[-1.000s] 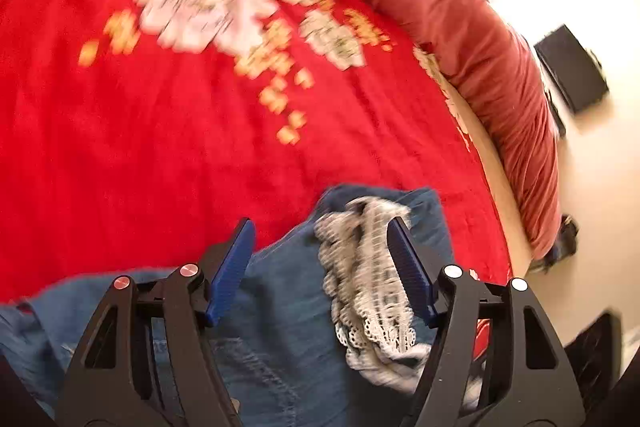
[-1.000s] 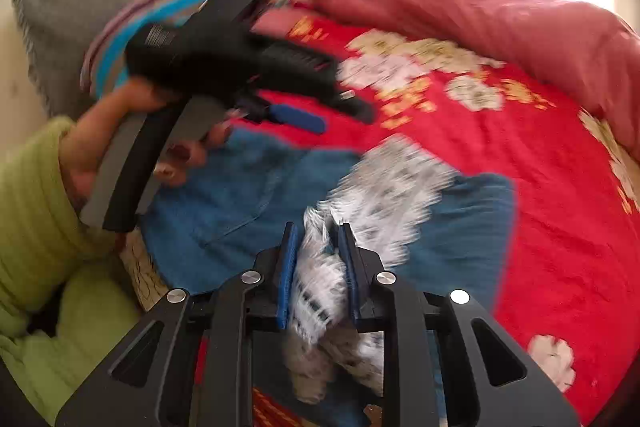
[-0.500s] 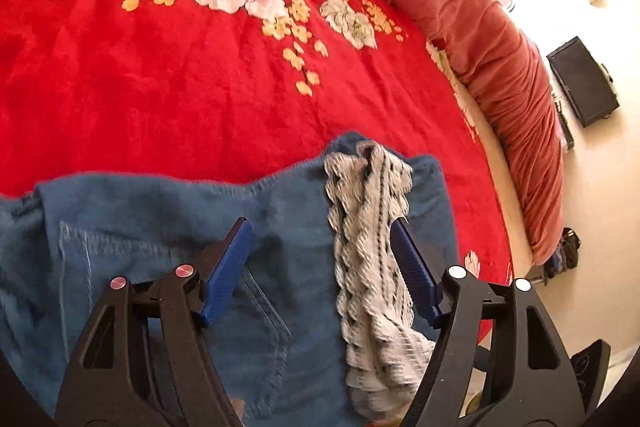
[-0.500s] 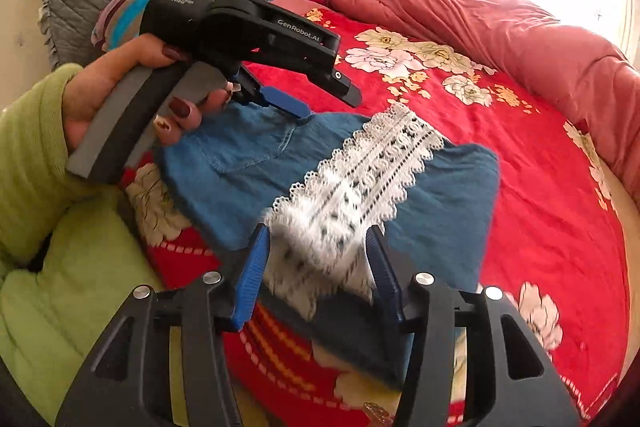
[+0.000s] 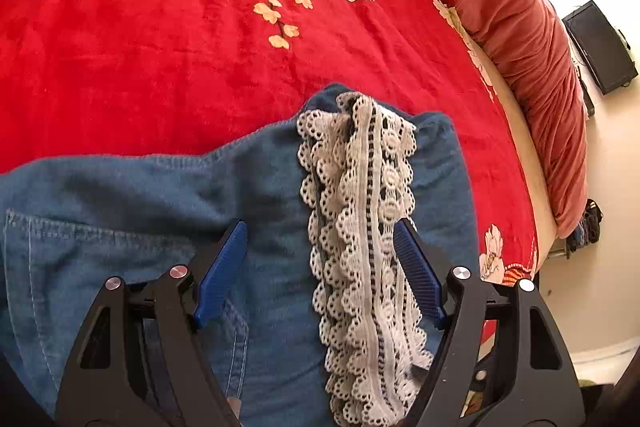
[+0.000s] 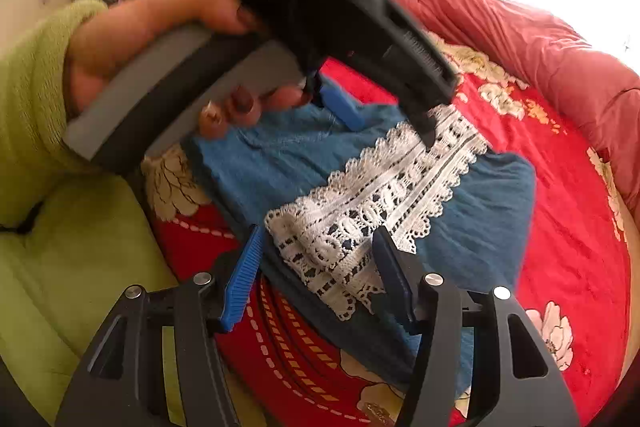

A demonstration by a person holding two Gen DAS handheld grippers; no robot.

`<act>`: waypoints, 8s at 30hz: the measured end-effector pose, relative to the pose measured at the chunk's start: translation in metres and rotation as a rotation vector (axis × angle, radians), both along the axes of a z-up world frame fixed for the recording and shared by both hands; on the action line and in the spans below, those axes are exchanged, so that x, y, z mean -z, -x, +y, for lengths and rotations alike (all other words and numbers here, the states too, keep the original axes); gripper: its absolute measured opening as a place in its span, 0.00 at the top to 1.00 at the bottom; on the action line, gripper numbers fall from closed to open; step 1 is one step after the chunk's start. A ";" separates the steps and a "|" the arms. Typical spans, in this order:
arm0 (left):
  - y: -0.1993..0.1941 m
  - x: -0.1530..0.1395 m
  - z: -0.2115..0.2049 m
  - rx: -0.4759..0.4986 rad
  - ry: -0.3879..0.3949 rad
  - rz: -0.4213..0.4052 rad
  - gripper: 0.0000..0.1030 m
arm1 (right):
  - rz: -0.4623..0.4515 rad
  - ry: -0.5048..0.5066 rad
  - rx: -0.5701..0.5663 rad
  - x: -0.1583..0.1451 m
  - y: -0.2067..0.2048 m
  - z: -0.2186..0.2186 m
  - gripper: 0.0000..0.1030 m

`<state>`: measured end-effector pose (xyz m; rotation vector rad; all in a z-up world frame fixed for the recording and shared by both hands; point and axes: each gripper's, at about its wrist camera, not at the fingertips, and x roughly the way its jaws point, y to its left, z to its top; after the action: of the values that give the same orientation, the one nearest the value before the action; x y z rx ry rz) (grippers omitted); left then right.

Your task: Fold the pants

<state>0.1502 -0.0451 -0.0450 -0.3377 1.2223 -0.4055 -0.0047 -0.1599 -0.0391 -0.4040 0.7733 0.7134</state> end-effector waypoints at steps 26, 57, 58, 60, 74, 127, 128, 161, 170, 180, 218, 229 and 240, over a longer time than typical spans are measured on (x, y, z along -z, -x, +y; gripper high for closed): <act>-0.033 0.011 -0.009 -0.002 0.090 0.049 0.68 | 0.280 -0.291 0.055 -0.004 -0.042 -0.044 0.64; -0.021 -0.023 0.016 -0.052 0.074 -0.054 0.90 | 0.185 -0.271 -0.047 -0.025 -0.036 -0.010 0.87; -0.021 -0.019 0.020 -0.067 0.067 -0.046 0.90 | 0.183 -0.255 -0.054 -0.022 -0.034 -0.004 0.87; -0.020 -0.012 0.024 -0.080 0.046 -0.036 0.90 | 0.172 -0.210 -0.066 -0.013 -0.034 0.007 0.87; 0.025 -0.054 0.032 -0.071 -0.086 -0.234 0.84 | 0.063 -0.185 0.088 -0.040 -0.025 -0.058 0.58; 0.131 -0.007 -0.043 0.245 -0.306 -0.241 0.73 | 0.160 -0.033 0.328 0.016 -0.204 -0.048 0.67; 0.130 -0.007 -0.043 0.245 -0.307 -0.241 0.73 | 0.154 -0.046 0.328 0.013 -0.202 -0.049 0.65; 0.152 -0.069 0.008 0.001 -0.328 -0.362 0.09 | -0.066 -0.244 0.271 -0.096 -0.098 -0.084 0.06; 0.155 -0.073 0.051 -0.133 -0.344 -0.340 0.09 | -0.083 -0.229 0.179 -0.110 -0.099 -0.042 0.06; 0.152 -0.057 0.091 -0.229 -0.315 -0.269 0.09 | -0.046 -0.179 0.065 -0.109 -0.111 0.021 0.06; 0.148 -0.012 0.163 -0.410 0.112 -0.166 0.38 | 0.385 -0.201 -0.346 -0.035 -0.154 0.168 0.68; 0.130 -0.024 0.112 -0.270 0.171 -0.168 0.17 | 0.353 -0.428 -0.271 -0.080 -0.152 0.058 0.68; 0.123 -0.048 0.002 0.062 0.120 -0.287 0.21 | 0.294 -0.562 -0.015 -0.072 -0.144 -0.050 0.23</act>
<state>0.0272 -0.0428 0.0034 -0.3326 0.9319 -0.5625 0.1393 -0.2099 0.0328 0.2099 0.8058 0.9792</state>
